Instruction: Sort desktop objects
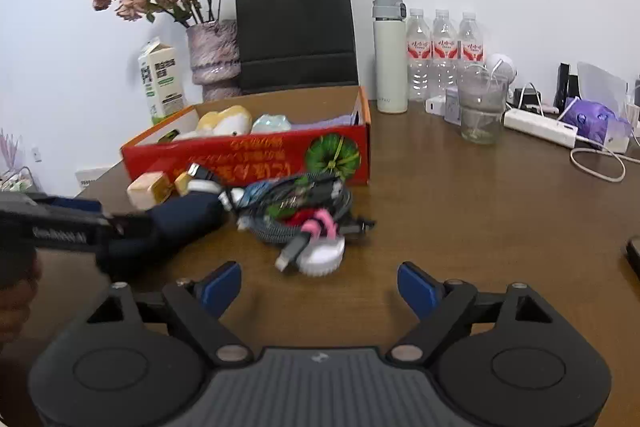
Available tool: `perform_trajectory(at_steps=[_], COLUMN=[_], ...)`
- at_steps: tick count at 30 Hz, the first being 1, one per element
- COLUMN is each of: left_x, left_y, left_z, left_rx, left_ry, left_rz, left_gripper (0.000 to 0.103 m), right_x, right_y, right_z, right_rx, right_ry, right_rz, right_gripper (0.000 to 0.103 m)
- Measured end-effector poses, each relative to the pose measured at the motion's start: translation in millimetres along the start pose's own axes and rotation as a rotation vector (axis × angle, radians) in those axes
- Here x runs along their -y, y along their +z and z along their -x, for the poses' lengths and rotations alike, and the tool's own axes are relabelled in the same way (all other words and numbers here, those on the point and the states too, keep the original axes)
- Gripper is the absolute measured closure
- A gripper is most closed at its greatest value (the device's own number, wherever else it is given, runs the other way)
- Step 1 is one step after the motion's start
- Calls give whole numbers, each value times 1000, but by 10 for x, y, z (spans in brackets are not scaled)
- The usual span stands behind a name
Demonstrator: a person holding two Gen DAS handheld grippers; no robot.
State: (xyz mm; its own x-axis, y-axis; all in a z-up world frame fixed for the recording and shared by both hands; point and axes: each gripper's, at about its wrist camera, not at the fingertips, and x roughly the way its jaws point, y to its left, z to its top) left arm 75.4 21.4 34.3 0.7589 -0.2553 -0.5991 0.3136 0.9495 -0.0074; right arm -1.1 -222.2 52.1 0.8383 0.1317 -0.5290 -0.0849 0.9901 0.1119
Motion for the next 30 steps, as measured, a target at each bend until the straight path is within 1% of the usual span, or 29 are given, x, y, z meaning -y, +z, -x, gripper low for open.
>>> perform_trajectory(at_steps=[3, 5, 6, 7, 9, 10, 11, 12, 13, 15, 16, 20, 21, 23, 25, 27, 30], left_x=[0, -8, -26, -53, -89, -92, -81, -60, -32, -12, -13, -8, -11, -34, -70, -101, -115], left_y=[6, -2, -4, -9, -14, -15, -16, -26, -36, -115, -167, -349, -373, -395, -424, -433, -431], left_z=[-178, -249, -274, -293, -310, -312, -304, -270, -226, -113, -50, 186, 229, 294, 336, 367, 441], left_rx=[-27, -30, -33, -38, -40, -38, -37, -38, -38, -36, -32, -12, -12, -16, -15, -15, -9], left_ry=[-21, -15, -16, -31, -54, -57, -47, -30, -14, 2, 8, 32, 34, 41, 49, 71, 86], left_rz=[14, 15, 19, 31, 63, 71, 77, 80, 82, 110, 132, 189, 197, 212, 224, 236, 253], left_gripper=[11, 16, 16, 17, 21, 23, 28, 29, 30, 31, 31, 32, 32, 32, 32, 32, 33], right_x=[25, 23, -3, -48, -180, -245, -296, -331, -371, -462, -498, -725, -774, -859, -916, -928, -900], right_y=[137, 245, 297, 347, 441, 493, 548, 596, 644, 738, 760, 808, 804, 781, 737, 701, 701], right_z=[-114, -177, -202, -230, -320, -400, -483, -567, -644, -841, -917, -1247, -1319, -1443, -1513, -1537, -1402], right_rx=[21, 35, 43, 49, 48, 35, 25, 13, 0, -31, -42, -112, -131, -153, -171, -176, -164], right_ry=[2, 13, 24, 42, 103, 151, 193, 233, 255, 281, 283, 319, 318, 293, 276, 249, 248], right_rz=[3, 11, 22, 43, 116, 163, 190, 211, 225, 250, 252, 309, 329, 378, 416, 428, 407], right_gripper=[23, 27, 32, 34, 34, 38, 40, 46, 50, 54, 57, 61, 66, 72, 88, 92, 99])
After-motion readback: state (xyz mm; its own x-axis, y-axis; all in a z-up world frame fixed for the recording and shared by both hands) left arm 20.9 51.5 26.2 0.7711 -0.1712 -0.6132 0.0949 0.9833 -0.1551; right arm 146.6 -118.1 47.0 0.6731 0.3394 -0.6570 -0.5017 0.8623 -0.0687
